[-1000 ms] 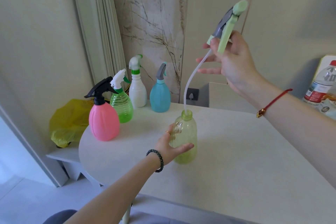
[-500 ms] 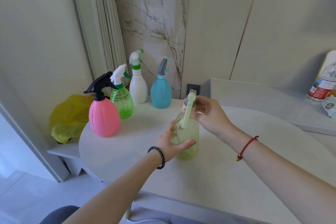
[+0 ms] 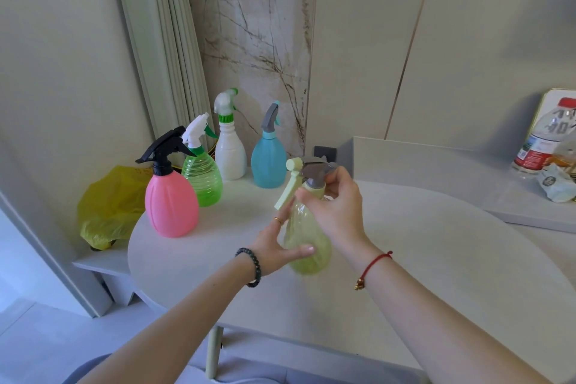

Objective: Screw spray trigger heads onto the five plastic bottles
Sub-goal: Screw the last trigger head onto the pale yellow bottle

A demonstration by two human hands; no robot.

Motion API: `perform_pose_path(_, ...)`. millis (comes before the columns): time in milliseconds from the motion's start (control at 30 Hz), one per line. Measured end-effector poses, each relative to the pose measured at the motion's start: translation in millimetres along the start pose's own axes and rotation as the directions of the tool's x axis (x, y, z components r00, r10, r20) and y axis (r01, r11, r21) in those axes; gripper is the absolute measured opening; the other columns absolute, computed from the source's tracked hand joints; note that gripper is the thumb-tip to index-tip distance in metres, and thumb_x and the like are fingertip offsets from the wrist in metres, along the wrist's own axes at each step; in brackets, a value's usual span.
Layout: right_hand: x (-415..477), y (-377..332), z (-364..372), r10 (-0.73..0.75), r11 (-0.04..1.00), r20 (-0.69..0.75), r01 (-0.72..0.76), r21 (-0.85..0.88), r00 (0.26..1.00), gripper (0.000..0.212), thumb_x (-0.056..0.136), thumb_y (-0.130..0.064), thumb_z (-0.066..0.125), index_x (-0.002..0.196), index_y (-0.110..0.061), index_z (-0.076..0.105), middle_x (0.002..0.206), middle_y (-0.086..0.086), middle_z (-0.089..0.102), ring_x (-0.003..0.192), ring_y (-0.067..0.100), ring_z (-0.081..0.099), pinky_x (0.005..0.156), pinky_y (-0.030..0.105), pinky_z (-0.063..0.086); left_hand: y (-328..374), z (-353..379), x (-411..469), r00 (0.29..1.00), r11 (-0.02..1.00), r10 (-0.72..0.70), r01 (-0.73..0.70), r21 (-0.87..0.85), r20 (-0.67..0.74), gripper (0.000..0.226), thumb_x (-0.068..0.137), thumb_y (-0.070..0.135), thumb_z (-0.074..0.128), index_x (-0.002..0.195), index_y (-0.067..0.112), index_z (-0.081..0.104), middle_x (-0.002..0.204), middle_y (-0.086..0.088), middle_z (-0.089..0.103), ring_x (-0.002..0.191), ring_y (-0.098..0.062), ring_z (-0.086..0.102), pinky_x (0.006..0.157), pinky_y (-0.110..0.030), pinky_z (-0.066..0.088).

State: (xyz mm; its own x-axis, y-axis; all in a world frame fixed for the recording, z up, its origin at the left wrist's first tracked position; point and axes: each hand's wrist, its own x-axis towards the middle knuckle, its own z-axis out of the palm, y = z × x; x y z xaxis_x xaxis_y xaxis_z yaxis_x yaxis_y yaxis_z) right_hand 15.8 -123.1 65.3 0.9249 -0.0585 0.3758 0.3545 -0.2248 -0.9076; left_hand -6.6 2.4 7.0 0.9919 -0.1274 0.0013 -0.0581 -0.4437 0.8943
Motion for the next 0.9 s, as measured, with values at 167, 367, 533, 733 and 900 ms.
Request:
perform_pose_path(167, -2.1, 0.5, 6.0, -0.028, 0.999, -0.063, 0.029, 0.03, 0.998, 0.034, 0.064, -0.02, 0.079, 0.072, -0.017, 0.046, 0.074, -0.001, 0.059, 0.07, 0.013, 0.056, 0.06, 0.011, 0.041, 54.9, -45.3, -11.8, 0.892, 0.936, 0.27, -0.332, -0.119, -0.362, 0.075, 0.071, 0.05, 0.053, 0.135, 0.026, 0.021, 0.136, 0.006, 0.038, 0.132, -0.014, 0.035, 0.107, -0.034, 0.031)
perform_pose_path(367, -5.6, 1.2, 9.4, -0.046, 0.994, -0.089, 0.055, 0.092, 0.995, 0.041, 0.067, -0.019, 0.079, 0.069, -0.027, 0.038, 0.072, -0.009, 0.055, 0.066, 0.001, 0.052, 0.056, 0.007, 0.039, 111.8, -51.9, 3.2, 0.882, 0.915, 0.402, -0.382, 0.126, -0.246, 0.018, 0.078, 0.029, 0.064, 0.092, 0.04, 0.062, 0.086, 0.022, 0.065, 0.084, 0.008, 0.062, 0.082, -0.016, 0.051)
perform_pose_path(533, -5.2, 6.3, 5.1, 0.0, 0.988, 0.049, -0.007, 0.152, 0.999, 0.034, 0.071, -0.023, 0.076, 0.088, -0.019, 0.047, 0.096, 0.002, 0.062, 0.092, 0.015, 0.06, 0.075, 0.015, 0.046, 105.7, -50.3, 3.7, 0.861, 0.917, 0.395, -0.389, 0.085, -0.321, 0.013, 0.081, 0.018, 0.061, 0.086, 0.029, 0.068, 0.073, 0.015, 0.066, 0.066, 0.009, 0.063, 0.062, -0.004, 0.046)
perform_pose_path(733, -0.9, 9.0, -8.5, -0.081, 0.974, 0.186, 0.038, 0.225, 0.979, 0.026, 0.076, -0.006, 0.069, 0.094, -0.02, 0.059, 0.096, -0.006, 0.065, 0.091, 0.002, 0.062, 0.076, 0.007, 0.044, 105.1, -52.7, 4.2, 0.876, 0.924, 0.377, -0.377, 0.059, -0.3, 0.013, 0.081, 0.02, 0.062, 0.088, 0.028, 0.069, 0.074, 0.011, 0.068, 0.069, -0.001, 0.063, 0.07, -0.016, 0.053)
perform_pose_path(900, 4.4, 6.6, -3.1, -0.01, 0.989, 0.09, -0.003, 0.151, 0.996, 0.041, 0.062, -0.013, 0.081, 0.073, -0.026, 0.045, 0.078, -0.009, 0.057, 0.073, 0.007, 0.055, 0.062, 0.005, 0.042, 109.3, -54.4, 9.7, 0.885, 0.923, 0.386, -0.372, 0.104, -0.261, 0.014, 0.08, 0.022, 0.062, 0.078, 0.035, 0.068, 0.069, 0.001, 0.068, 0.064, -0.006, 0.059, 0.066, -0.02, 0.053)
